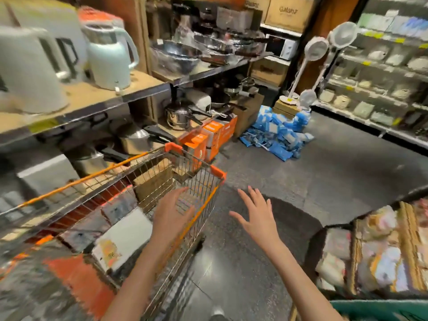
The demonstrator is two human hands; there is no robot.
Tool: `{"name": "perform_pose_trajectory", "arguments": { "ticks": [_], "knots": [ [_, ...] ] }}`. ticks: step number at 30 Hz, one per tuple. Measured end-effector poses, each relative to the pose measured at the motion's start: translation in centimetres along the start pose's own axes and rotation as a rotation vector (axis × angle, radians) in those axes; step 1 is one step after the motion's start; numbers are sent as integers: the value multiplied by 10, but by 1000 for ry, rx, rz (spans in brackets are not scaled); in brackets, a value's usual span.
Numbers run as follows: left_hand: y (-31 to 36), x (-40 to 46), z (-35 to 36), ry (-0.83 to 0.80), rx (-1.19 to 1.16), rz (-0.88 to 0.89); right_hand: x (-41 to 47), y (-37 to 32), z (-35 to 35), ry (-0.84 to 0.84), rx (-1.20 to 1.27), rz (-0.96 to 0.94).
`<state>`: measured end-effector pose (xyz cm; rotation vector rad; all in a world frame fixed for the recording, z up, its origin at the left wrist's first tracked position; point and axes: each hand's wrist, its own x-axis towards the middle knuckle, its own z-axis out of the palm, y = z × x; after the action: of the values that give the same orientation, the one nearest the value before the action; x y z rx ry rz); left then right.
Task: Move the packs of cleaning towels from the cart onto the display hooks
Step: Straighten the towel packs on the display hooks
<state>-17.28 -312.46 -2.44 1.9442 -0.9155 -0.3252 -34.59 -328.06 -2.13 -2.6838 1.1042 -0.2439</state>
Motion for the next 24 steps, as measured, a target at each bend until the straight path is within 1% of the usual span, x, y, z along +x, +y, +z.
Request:
{"name": "perform_pose_trajectory", "arguments": {
  "ticks": [5,8,10,14,17,19,24],
  "knots": [
    [-14,43,13,132,-40,-192,88,-2,23,-169,-31,-225],
    [-24,61,17,242,-21,-271,134,-9,38,-197,12,-351],
    [-38,65,18,298,-18,-334,158,-19,53,-215,72,-422],
    [-74,55,15,402,-76,-541,180,-52,98,-360,39,-559],
    [-104,45,10,511,-129,-664,192,-87,132,-464,80,-628],
    [-125,40,7,549,-169,-722,199,-113,154,-517,94,-667],
    [-185,39,-1,647,-227,-860,210,-168,215,-670,147,-689]
  ]
}}
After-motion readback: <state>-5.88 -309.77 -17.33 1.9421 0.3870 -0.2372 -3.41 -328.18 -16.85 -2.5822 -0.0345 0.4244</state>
